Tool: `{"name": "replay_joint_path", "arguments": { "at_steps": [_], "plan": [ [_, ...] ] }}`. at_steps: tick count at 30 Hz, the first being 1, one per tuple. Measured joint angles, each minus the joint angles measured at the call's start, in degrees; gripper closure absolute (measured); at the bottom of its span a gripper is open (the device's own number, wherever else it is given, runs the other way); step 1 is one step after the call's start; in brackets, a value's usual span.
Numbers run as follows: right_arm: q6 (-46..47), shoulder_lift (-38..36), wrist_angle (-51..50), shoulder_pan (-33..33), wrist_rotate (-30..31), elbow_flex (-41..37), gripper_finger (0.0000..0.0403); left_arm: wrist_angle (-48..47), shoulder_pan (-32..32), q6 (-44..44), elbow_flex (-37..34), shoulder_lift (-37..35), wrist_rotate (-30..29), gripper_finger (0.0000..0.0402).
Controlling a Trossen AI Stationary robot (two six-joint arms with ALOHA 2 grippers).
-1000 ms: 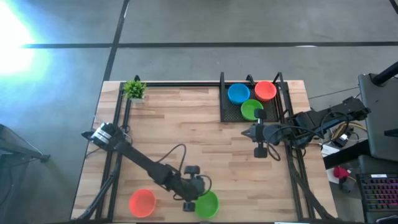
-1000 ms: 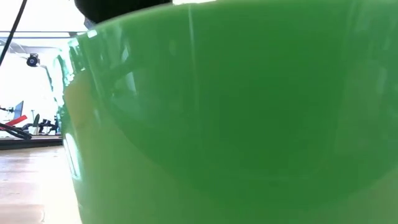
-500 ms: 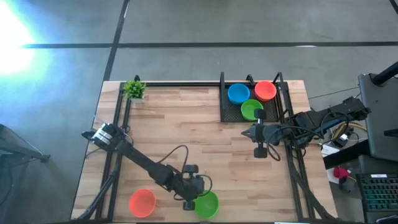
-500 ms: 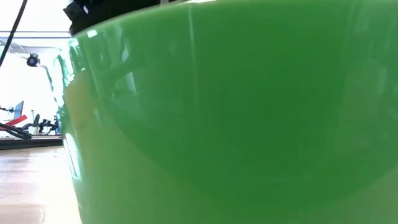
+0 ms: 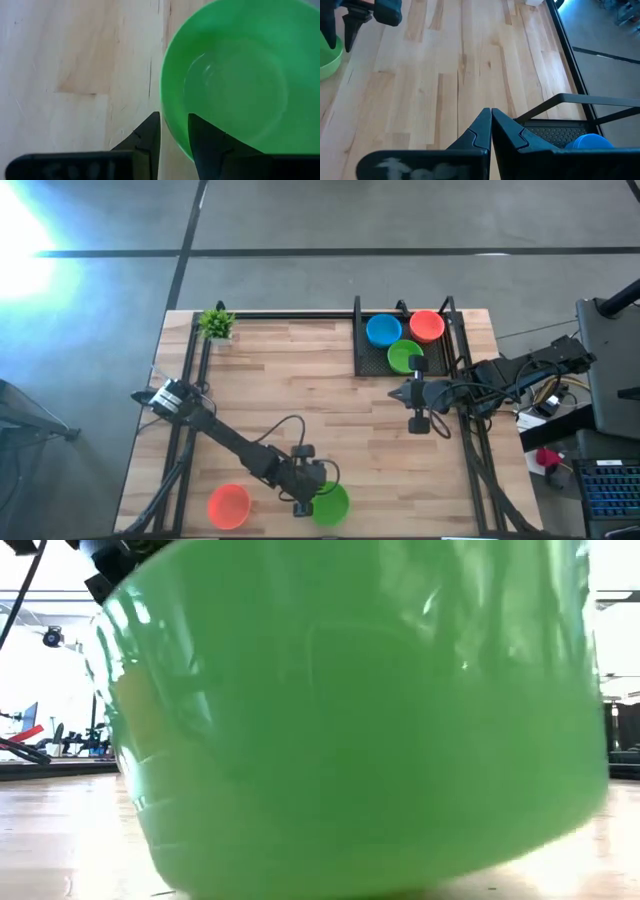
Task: Pick & Place Mini bowls
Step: Stack the green bowl on top of the green bowls on the shelf
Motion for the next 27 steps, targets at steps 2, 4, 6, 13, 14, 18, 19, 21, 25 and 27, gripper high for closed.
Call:
{"name": "replay_joint_path", "arguments": {
  "at_steps": [2,4,6,13,14,18,19,21,25,27],
  "plan": [
    [-0.18,0.0,0.0,-0.01,0.0,0.0,0.0394,0.28,0.01,-0.79,-0.31,0.0,0.16,0.0309],
    [-0.18,0.0,0.0,-0.02,0.0,0.0,0.0394,0.25,0.08,-1.06,-0.78,0.0,0.23,0.0309],
    [-0.18,0.0,0.0,0.0,0.0,0.0,0.0394,-0.02,0.18,-1.22,-0.89,0.02,0.23,0.0311],
    [-0.16,0.0,0.0,0.0,0.0,0.0,0.0394,0.58,0.97,-2.66,-0.84,-0.07,0.02,0.0384],
    [-0.16,0.0,0.0,-0.01,0.01,0.0,0.0394,0.75,1.01,-2.86,-0.72,-0.18,-0.5,0.0392],
    [-0.16,0.0,0.01,-0.01,0.0,-0.01,0.0394,0.49,0.97,-2.46,-0.51,-0.22,-6.38,0.0398],
    [-0.16,0.0,0.06,0.0,0.01,-0.09,0.0394,0.25,0.97,-2.16,-0.3,-0.37,-8.56,0.0398],
    [-0.28,0.0,0.01,0.0,-0.03,-0.27,0.0394,-0.19,1.02,-0.45,0.16,-0.82,-12.97,0.0399],
    [-2.42,-0.02,0.03,0.0,-0.13,-0.31,0.0394,-0.97,1.33,3.79,1.7,-2.82,-23.19,0.04],
    [-3.78,-0.02,0.13,0.02,-0.15,-0.31,0.0394,-0.97,1.6,6.09,2.73,-4.02,-28.67,0.0401]
  ]
}}
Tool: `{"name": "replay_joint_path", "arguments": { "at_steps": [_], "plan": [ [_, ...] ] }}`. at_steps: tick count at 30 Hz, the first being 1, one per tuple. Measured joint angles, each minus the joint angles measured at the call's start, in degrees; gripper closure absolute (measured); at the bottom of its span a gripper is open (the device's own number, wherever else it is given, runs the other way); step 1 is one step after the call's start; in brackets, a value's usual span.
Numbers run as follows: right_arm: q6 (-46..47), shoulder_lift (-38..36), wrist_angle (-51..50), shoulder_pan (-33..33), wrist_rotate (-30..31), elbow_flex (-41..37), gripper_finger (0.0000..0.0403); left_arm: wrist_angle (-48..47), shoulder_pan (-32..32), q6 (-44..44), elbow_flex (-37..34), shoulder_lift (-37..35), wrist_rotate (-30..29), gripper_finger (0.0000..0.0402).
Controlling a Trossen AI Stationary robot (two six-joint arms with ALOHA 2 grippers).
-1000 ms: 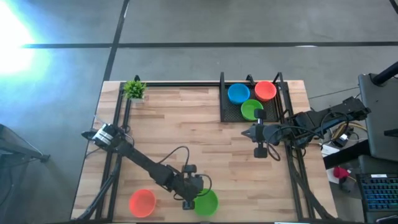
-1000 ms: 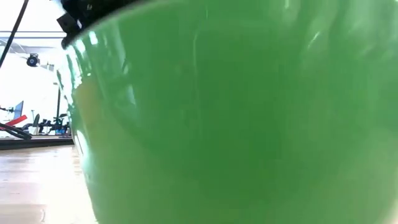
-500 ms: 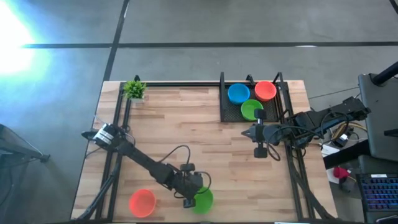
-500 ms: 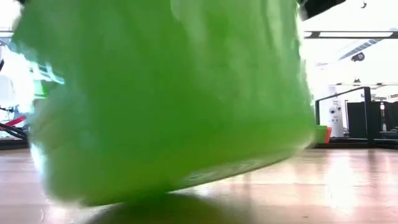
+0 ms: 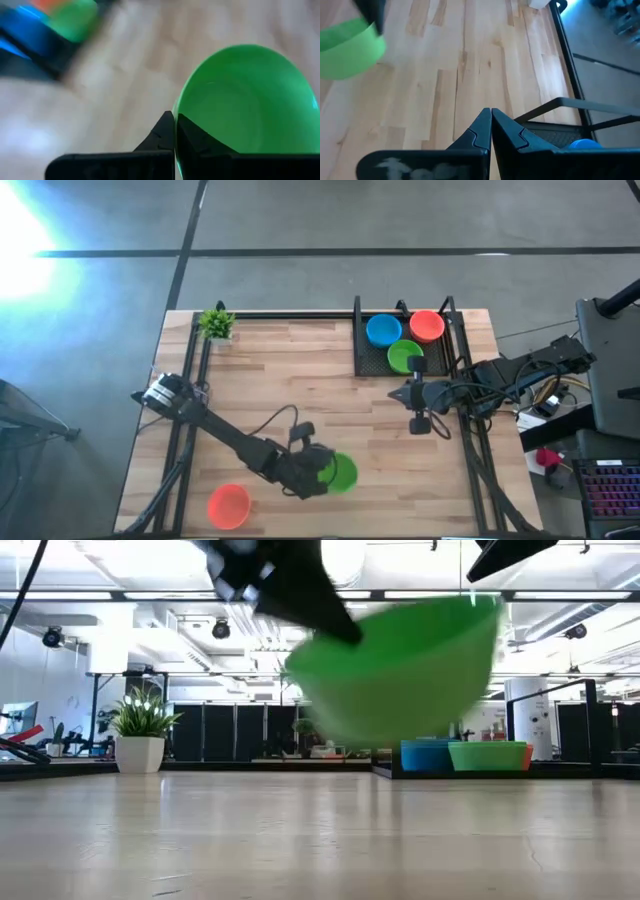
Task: Pick & Place Mini bowls
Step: Stack the green bowl on top of the green bowls on the shelf
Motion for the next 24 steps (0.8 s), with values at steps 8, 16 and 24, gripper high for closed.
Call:
{"name": "replay_joint_path", "arguments": {
  "at_steps": [8,16,24],
  "plan": [
    [-7.19,0.0,1.17,0.92,-4.13,-0.07,0.0394,0.58,1.92,12.05,5.45,-0.92,-26.54,0.0401],
    [-6.72,0.0,2.55,0.85,-6.29,-0.11,0.0394,2.3,5.71,17.33,6.25,-0.88,-37.43,0.0401],
    [-10.19,0.54,5.94,0.85,-6.05,-0.13,0.0375,2.79,9.23,18.73,6.04,-0.79,-37.79,0.0401]
  ]
}}
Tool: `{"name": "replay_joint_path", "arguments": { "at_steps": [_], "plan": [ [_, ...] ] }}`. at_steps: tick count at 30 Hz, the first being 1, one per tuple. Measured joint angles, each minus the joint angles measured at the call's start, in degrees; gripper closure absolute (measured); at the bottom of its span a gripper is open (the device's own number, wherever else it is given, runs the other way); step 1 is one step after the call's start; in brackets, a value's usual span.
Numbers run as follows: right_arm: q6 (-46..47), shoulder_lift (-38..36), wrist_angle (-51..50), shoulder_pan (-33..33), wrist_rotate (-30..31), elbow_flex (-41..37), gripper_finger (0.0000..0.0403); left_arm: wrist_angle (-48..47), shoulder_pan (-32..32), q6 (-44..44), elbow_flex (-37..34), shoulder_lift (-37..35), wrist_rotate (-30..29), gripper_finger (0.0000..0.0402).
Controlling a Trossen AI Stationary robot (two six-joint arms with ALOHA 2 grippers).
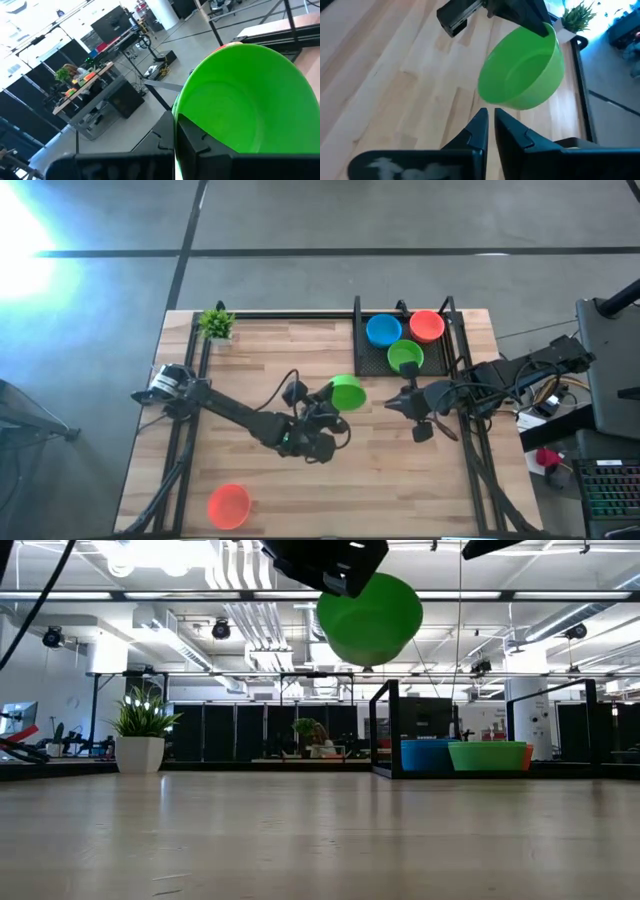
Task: Pick & Place Mini bowls
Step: Stack the green bowl on top of the green bowls on the shelf
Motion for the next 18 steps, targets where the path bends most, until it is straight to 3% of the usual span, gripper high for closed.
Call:
{"name": "replay_joint_path", "arguments": {
  "at_steps": [4,9,15,18],
  "plan": [
    [-1.56,0.76,1.7,-0.04,1.16,-0.07,0.0343,0.08,0.32,0.03,-0.06,0.0,0.44,0.0401],
    [-2.43,3.0,8.92,-0.18,8.05,-0.09,0.0305,0.52,0.37,0.28,-0.07,0.0,0.45,0.0401],
    [-6.08,7.39,14.73,-0.37,8.58,-0.15,0.0281,0.6,0.37,2.17,0.11,0.0,0.46,0.0401],
    [-7.78,9.37,17.37,-0.39,13.95,-0.11,0.0275,1.16,0.37,3.9,0.11,0.0,0.42,0.0401]
  ]
}}
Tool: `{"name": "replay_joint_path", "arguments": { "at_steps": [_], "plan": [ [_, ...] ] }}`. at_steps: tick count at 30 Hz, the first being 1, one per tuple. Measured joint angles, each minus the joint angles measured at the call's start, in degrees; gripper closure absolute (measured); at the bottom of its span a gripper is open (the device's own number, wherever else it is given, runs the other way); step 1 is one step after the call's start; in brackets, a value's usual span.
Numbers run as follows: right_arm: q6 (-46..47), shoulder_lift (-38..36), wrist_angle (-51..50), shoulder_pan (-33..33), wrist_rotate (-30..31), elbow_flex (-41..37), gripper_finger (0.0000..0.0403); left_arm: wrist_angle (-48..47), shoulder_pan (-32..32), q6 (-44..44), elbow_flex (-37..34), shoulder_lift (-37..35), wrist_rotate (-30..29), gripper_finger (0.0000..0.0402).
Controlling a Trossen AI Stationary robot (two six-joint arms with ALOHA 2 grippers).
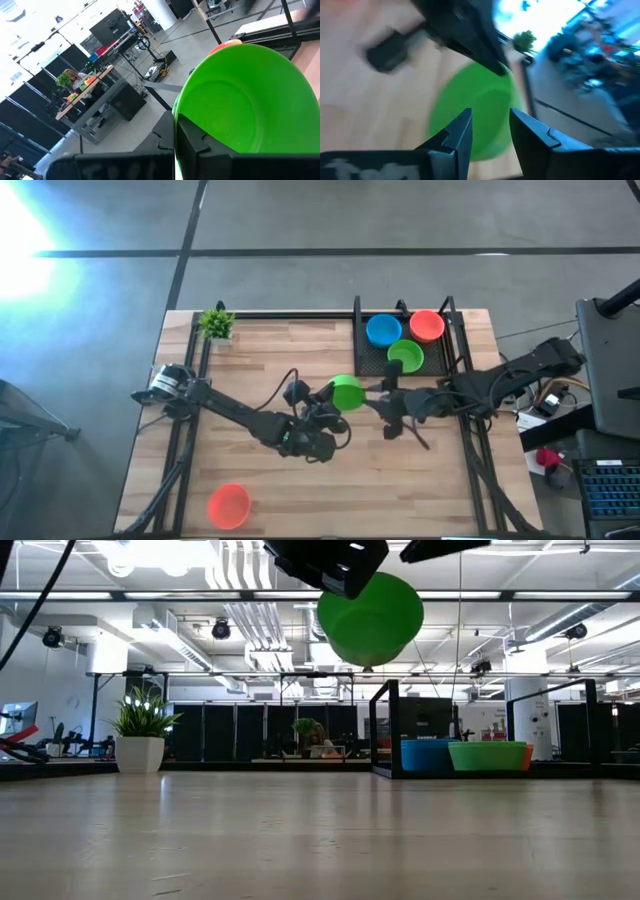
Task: Pick & Place Mini bowls
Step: Stack the green bowl on top of the green bowls on the shelf
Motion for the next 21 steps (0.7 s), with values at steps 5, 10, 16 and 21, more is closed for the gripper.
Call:
{"name": "replay_joint_path", "arguments": {
  "at_steps": [5,10,16,21],
  "plan": [
    [-1.38,2.62,0.32,-0.09,4.67,0.56,0.027,0.97,0.0,2.69,0.0,0.0,-0.16,0.0401],
    [-0.36,4.01,0.58,-0.4,6.06,0.9,0.0273,3.79,-0.07,7.37,0.0,0.02,-0.3,0.0401],
    [2.11,4.95,0.34,-1.52,8.27,0.9,0.0274,6.84,-0.95,12.8,0.02,0.02,-0.12,0.0401],
    [2.74,5.32,-0.29,-3.34,8.26,0.76,0.0275,9.5,-1.38,17.83,0.02,0.02,0.79,0.0401]
  ]
}}
